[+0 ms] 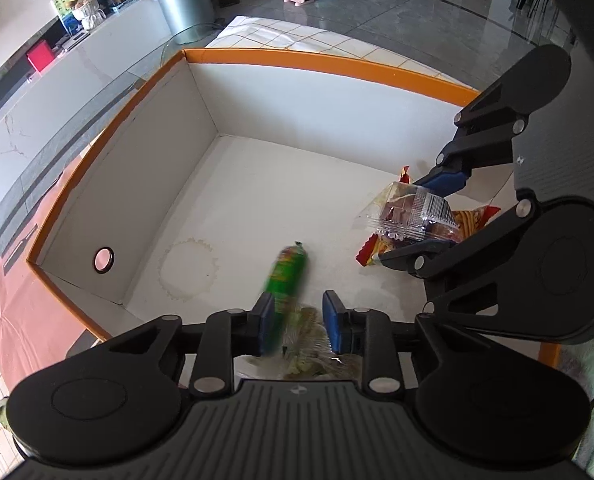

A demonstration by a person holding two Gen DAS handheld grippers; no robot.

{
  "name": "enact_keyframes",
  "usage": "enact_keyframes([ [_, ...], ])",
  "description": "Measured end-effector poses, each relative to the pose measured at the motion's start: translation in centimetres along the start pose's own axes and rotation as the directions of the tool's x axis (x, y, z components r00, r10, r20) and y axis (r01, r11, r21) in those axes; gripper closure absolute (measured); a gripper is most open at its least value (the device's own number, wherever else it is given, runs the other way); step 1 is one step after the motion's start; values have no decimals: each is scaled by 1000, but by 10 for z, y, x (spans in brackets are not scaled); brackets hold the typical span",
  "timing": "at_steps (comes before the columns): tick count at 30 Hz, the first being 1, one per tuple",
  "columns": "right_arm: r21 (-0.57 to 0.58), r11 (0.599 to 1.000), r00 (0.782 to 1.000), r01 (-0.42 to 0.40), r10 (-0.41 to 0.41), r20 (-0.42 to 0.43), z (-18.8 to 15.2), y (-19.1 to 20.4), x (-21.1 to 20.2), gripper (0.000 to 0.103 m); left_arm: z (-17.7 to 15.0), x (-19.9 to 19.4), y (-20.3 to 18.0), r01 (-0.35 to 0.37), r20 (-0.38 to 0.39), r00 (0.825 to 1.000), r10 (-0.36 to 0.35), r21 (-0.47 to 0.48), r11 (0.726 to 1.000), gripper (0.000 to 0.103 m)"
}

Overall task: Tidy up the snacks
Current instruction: 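Carry both items into the orange box and open both tools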

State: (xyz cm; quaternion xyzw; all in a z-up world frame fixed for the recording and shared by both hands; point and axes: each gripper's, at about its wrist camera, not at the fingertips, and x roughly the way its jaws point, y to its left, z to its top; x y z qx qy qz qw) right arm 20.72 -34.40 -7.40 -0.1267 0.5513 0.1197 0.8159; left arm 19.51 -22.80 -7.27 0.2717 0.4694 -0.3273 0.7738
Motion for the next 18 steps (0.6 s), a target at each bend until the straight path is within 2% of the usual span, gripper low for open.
enact_keyframes([
  [8,25,1000,1000,7,-7,-11,1,-5,-4,66,-2,-16,0,-13,22,1000,13,-7,1000,50],
  [12,50,999,1000,7,-7,-3,0,-8,-14,57,-1,-28,-2,-25,44,999,25,-6,1000,48],
  [15,71,997,999,29,-30,14,0,-8,-25,47,-1,-38,-5,-31,65,997,31,-2,1000,45],
  [18,101,994,998,46,-50,40,-1,-11,-40,45,-2,-50,-6,-39,98,994,40,-11,999,44],
])
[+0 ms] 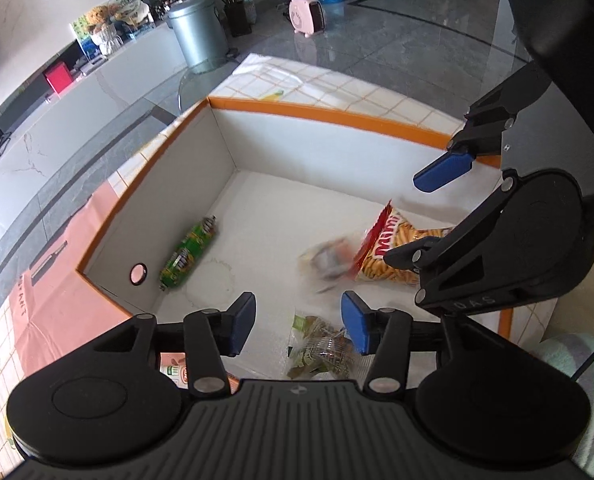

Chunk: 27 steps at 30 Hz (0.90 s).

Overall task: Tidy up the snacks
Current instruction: 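Carry both items into the orange box and open both tools, then withdraw both tools from the box back over the remaining snacks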

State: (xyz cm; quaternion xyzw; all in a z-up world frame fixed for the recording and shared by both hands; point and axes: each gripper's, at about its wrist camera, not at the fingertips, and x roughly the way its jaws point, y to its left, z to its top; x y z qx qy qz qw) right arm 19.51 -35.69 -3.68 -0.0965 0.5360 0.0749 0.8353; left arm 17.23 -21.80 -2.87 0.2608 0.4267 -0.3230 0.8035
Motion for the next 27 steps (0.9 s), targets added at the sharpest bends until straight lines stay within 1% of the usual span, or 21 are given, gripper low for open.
enact_keyframes([
  [7,59,997,997,42,-45,59,-7,4,-35,44,-5,-35,2,-16,83,996,20,-50,999,44],
  [9,83,995,995,63,-69,72,-11,8,-46,44,-8,-45,2,-27,109,993,33,-59,998,43],
  [13,145,987,992,66,-81,99,-20,16,-65,44,-18,-67,1,-61,153,985,74,-85,994,42],
  [18,206,978,984,36,-70,164,-31,40,-89,44,-38,-91,4,-99,189,974,127,-151,984,41],
  [23,239,971,968,-13,-48,248,-43,76,-106,41,-68,-114,10,-128,221,959,177,-220,967,41],
  [27,261,964,955,-58,-23,296,-53,106,-113,40,-94,-128,19,-151,221,951,217,-279,948,41],
])
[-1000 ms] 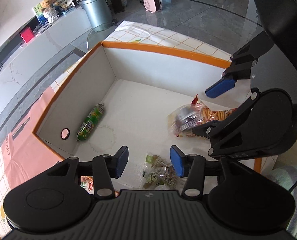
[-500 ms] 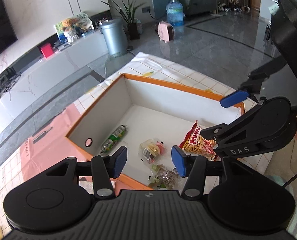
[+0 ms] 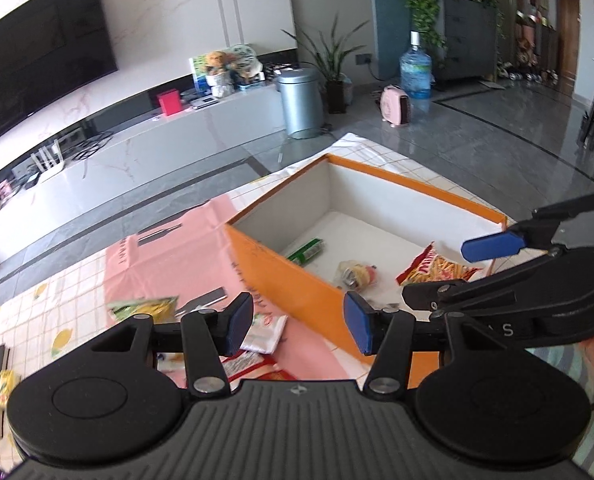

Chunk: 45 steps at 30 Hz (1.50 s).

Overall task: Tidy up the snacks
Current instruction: 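Withdraw both tools from the box back over the remaining snacks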

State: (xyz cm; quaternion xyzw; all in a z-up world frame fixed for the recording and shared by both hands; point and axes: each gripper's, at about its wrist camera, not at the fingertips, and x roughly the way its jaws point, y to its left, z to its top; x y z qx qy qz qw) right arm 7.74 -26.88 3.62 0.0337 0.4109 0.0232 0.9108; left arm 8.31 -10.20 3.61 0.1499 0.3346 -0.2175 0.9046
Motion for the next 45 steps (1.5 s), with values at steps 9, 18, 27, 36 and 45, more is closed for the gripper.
enact_keyframes([
  [9,8,999,999,-40,40,25,-29,58,0,39,-48,-28,55,-100,-18,995,98,-156,983,41],
  [18,11,999,999,-46,46,29,-57,102,17,39,-97,-39,108,-143,-52,990,133,-352,925,42],
  [27,-67,995,997,-74,75,13,-81,140,51,39,-131,-19,137,-126,-113,990,84,-451,884,60],
  [36,-38,993,993,-111,109,-47,-85,144,85,41,-152,8,149,-129,-133,988,74,-474,871,57],
  [45,17,986,983,-168,169,-66,-58,140,109,20,-143,34,166,-154,-161,982,95,-414,897,34],
])
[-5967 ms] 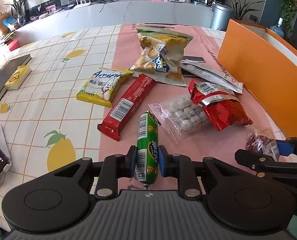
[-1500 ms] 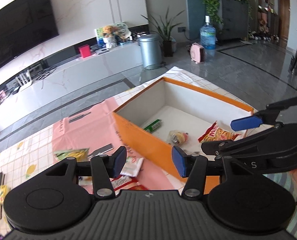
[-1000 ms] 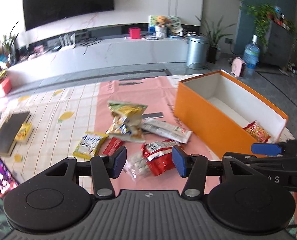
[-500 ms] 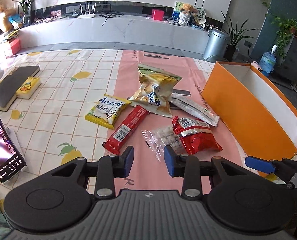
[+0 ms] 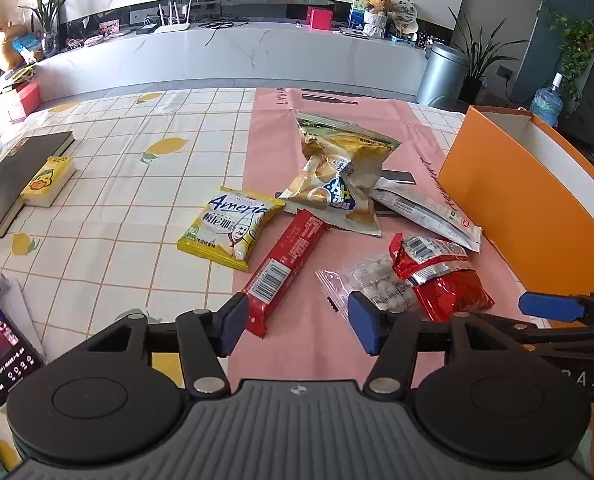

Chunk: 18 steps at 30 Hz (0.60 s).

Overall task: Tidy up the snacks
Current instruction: 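Withdraw both tools from the box back over the remaining snacks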

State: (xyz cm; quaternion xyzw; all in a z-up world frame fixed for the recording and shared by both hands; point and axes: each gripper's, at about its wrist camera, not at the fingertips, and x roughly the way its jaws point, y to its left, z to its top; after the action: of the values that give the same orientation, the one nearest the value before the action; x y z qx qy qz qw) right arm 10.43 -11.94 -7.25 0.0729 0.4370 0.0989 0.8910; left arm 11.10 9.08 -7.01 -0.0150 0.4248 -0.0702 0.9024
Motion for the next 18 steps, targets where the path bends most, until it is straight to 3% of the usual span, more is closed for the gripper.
enact_keyframes([
  [14,-8,999,998,47,-48,-39,18,7,50,18,4,57,5,-50,-81,995,57,81,995,34],
  [17,-63,995,997,82,-82,-9,10,9,43,32,0,60,4,-51,-88,994,59,88,995,36],
  [18,-87,992,996,89,-89,1,7,10,41,36,-1,60,3,-58,-87,994,67,95,994,42],
])
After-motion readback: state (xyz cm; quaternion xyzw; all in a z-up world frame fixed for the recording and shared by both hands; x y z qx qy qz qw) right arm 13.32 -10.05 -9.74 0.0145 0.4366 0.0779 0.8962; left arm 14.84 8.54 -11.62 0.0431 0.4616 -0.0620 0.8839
